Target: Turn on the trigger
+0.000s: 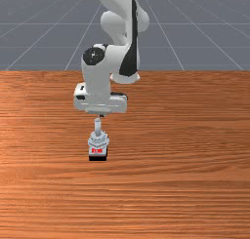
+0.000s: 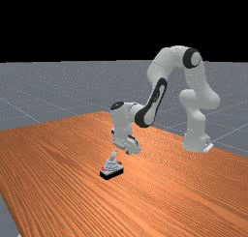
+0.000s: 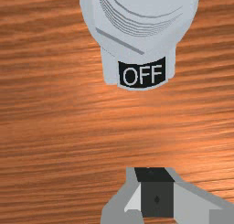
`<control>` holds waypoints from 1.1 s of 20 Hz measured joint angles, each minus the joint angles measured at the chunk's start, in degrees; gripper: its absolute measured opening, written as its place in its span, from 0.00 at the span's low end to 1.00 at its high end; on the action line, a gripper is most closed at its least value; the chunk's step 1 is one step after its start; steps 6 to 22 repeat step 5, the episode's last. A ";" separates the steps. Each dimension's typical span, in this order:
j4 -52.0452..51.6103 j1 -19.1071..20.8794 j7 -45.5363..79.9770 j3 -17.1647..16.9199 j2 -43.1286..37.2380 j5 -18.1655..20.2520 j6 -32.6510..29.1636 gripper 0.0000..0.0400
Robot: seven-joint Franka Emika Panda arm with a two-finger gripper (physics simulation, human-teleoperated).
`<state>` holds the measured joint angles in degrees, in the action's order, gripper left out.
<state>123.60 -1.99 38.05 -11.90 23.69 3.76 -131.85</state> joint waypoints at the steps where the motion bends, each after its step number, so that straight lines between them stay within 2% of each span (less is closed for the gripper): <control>1: -4.10 0.36 0.24 0.14 2.61 0.44 1.29 0.00; 5: -21.87 1.20 2.42 0.84 11.54 2.03 8.90 0.00; 22: -21.87 1.20 2.42 0.84 11.54 2.03 8.90 0.00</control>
